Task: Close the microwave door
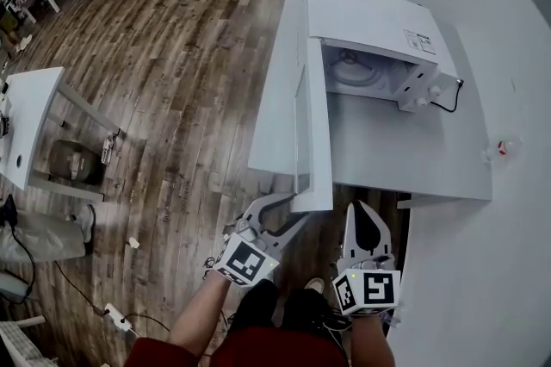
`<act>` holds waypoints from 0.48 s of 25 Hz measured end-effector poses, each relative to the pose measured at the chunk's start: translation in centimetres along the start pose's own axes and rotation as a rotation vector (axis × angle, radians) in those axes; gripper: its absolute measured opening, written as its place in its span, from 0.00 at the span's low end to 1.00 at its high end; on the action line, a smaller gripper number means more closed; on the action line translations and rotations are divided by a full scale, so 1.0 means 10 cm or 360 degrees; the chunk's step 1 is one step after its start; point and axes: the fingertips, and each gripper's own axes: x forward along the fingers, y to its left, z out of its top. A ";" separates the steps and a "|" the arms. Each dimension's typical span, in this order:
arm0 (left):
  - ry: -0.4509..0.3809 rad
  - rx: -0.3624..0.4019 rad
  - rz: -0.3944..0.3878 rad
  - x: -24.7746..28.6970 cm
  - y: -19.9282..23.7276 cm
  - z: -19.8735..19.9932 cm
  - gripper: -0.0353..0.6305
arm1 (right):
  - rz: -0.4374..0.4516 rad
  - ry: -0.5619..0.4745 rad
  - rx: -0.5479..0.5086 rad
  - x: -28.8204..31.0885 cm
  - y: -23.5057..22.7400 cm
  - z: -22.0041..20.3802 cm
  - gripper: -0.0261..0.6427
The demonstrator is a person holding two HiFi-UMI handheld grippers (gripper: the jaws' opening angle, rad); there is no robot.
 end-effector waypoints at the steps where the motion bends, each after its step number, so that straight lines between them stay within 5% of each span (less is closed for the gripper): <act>1: -0.0008 0.0001 -0.0010 0.04 -0.02 0.01 0.32 | -0.0015 0.0002 0.0009 -0.02 -0.04 0.00 0.08; 12: 0.0024 -0.0023 0.0000 0.60 -0.32 0.12 0.30 | -0.0026 -0.0007 0.0073 -0.09 -0.70 -0.05 0.08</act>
